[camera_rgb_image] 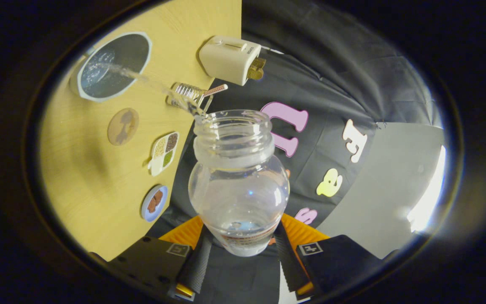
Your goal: Take the bottle from table, then pour the juice into the cup, finally place the bottle on the coaster
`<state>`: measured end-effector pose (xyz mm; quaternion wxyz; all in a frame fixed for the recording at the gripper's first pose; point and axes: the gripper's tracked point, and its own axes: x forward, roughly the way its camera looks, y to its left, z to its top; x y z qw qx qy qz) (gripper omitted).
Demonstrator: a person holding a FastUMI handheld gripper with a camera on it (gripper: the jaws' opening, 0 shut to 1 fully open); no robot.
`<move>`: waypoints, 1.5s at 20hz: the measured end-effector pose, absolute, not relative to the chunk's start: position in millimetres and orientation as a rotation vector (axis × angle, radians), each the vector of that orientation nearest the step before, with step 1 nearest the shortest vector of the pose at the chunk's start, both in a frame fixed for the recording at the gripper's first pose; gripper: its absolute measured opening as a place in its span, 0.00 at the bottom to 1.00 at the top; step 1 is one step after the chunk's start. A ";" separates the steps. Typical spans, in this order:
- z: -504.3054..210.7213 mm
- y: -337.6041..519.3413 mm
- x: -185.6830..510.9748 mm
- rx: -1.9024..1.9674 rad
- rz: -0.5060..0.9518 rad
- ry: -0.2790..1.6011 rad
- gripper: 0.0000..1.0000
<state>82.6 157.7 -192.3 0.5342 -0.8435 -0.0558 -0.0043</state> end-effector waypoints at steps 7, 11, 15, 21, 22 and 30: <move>-184.4 168.1 81.7 -2.050 -0.004 -0.182 0.79; -185.4 170.7 79.9 -2.073 0.005 -0.203 0.79; -184.6 171.3 80.6 -2.085 0.004 -0.205 0.79; -191.9 176.0 84.7 -2.090 0.016 -0.215 0.79; -195.1 176.6 84.1 -2.089 0.022 -0.209 0.79; -268.2 145.7 77.4 -1.844 0.161 0.129 0.79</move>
